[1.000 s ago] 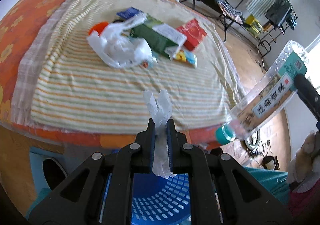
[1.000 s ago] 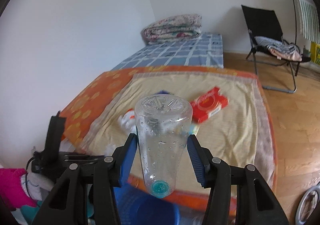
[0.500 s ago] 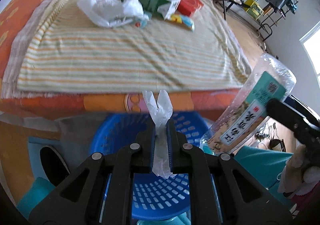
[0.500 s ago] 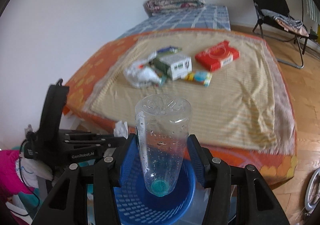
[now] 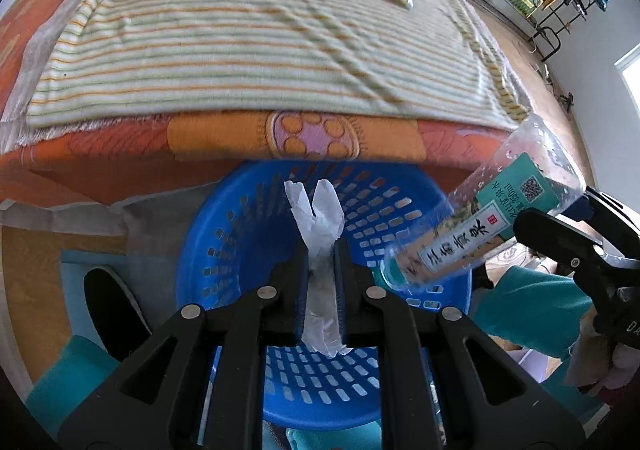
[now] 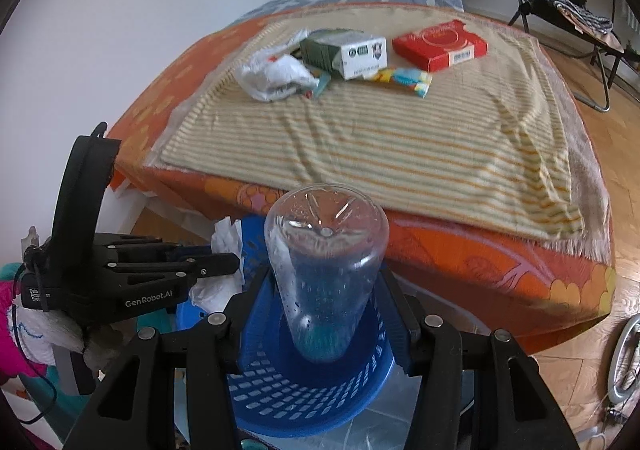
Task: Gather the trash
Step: 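Carry tissue and bottle to the blue basket and open both tools to drop them, then grasp the white plastic bag with the left tool while the right tool grasps the milk carton, then carry bag and milk carton over the blue basket and release both, then move both tools back over the bed toward the orange cap and white tube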
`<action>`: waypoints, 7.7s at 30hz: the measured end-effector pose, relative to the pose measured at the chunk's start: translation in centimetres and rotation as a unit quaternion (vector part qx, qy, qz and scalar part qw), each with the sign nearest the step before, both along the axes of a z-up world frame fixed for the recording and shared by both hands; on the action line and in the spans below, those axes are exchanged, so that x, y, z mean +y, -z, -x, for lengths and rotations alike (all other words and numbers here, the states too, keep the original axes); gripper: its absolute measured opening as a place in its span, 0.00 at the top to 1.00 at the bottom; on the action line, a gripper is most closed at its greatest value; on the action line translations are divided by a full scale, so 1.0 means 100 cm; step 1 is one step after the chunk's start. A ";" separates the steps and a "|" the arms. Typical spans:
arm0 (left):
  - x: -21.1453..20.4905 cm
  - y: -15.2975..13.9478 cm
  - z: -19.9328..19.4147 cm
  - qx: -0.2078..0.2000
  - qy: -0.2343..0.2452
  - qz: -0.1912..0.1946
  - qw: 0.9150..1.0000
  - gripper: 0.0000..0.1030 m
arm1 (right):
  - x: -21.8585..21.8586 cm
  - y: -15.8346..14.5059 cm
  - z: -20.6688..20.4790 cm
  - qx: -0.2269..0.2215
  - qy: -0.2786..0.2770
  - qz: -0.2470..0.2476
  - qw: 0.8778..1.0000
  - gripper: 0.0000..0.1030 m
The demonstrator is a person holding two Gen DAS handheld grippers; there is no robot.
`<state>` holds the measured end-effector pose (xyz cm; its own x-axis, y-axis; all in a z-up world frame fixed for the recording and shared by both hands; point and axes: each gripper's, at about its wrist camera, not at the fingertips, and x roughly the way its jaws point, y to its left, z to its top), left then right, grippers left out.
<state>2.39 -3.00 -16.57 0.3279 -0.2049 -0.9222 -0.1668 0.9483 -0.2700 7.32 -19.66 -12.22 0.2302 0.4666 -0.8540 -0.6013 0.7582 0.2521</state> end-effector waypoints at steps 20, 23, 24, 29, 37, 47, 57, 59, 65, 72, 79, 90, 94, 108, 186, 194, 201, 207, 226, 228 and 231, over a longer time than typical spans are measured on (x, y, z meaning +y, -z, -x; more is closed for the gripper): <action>0.005 -0.003 -0.002 -0.008 -0.015 -0.013 1.000 0.57 | 0.008 -0.003 0.002 -0.020 -0.008 0.015 1.000 0.26; 0.008 -0.005 -0.003 -0.008 -0.020 -0.012 1.000 0.57 | 0.007 -0.005 0.000 -0.021 -0.005 0.011 1.000 0.24; 0.009 -0.006 -0.004 -0.008 -0.022 -0.011 1.000 0.57 | 0.007 -0.006 -0.001 -0.021 -0.004 0.009 1.000 0.24; 0.017 -0.015 -0.010 -0.017 -0.036 -0.009 0.999 0.53 | 0.004 -0.009 -0.006 -0.019 0.005 -0.002 1.000 0.18; 0.045 -0.046 -0.030 -0.051 -0.077 -0.008 0.996 0.44 | 0.007 -0.023 -0.021 -0.023 0.011 -0.025 0.999 0.15; 0.097 -0.079 -0.063 -0.078 -0.145 0.016 0.986 0.44 | 0.020 -0.050 -0.054 -0.048 0.010 -0.059 0.997 0.12; 0.130 -0.076 -0.100 -0.070 -0.200 0.048 0.976 0.33 | 0.038 -0.059 -0.109 -0.054 0.013 -0.081 0.995 0.02; 0.134 -0.072 -0.108 -0.063 -0.209 0.057 0.974 0.33 | 0.042 -0.058 -0.121 -0.062 0.013 -0.079 0.995 0.01; 0.138 -0.057 -0.129 -0.042 -0.223 0.069 0.971 0.33 | 0.062 -0.046 -0.156 -0.061 -0.006 -0.068 0.996 0.00; 0.138 -0.046 -0.145 -0.032 -0.229 0.076 0.970 0.33 | 0.094 -0.029 -0.183 -0.072 -0.050 -0.042 0.995 0.00; 0.144 -0.038 -0.157 -0.028 -0.239 0.069 0.968 0.33 | 0.120 -0.010 -0.196 -0.088 -0.097 -0.003 0.991 0.00; 0.144 -0.032 -0.172 -0.032 -0.223 0.072 0.972 0.53 | 0.137 0.011 -0.213 -0.077 -0.100 0.011 0.992 0.01; 0.144 -0.033 -0.174 -0.038 -0.221 0.074 0.972 0.60 | 0.142 0.015 -0.212 -0.073 -0.105 0.016 0.992 0.08; 0.146 -0.057 -0.161 -0.074 -0.214 0.059 0.972 0.70 | 0.125 -0.002 -0.205 -0.081 -0.081 -0.010 0.993 0.27; 0.002 -0.029 0.024 -0.079 0.021 -0.063 0.995 0.70 | -0.001 0.000 0.044 -0.025 -0.150 0.010 0.988 0.28; -0.008 -0.016 0.026 -0.059 0.032 -0.067 0.995 0.70 | 0.007 0.018 0.053 -0.015 -0.164 0.032 0.986 0.28; -0.005 -0.011 0.024 -0.044 0.024 -0.063 0.997 0.70 | 0.011 0.032 0.052 -0.010 -0.164 0.059 0.985 0.24; 0.000 -0.009 0.022 -0.037 0.014 -0.058 0.997 0.60 | 0.011 0.040 0.047 0.006 -0.154 0.068 0.986 0.17; 0.013 -0.019 0.010 -0.041 -0.002 -0.056 0.998 0.42 | 0.006 0.027 0.029 0.013 -0.117 0.036 0.992 0.14; 0.018 -0.024 0.005 -0.045 -0.004 -0.059 0.997 0.42 | 0.005 0.023 0.025 0.011 -0.112 0.029 0.993 0.14; 0.029 -0.037 -0.003 -0.061 -0.014 -0.066 0.996 0.42 | 0.006 0.013 0.017 0.005 -0.103 0.017 0.995 0.13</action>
<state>2.71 -0.15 -12.84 0.4424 -0.0729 -0.8939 -0.1684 0.9722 -0.1626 5.61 -19.08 -13.56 0.1245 0.4730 -0.8722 -0.7417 0.6283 0.2349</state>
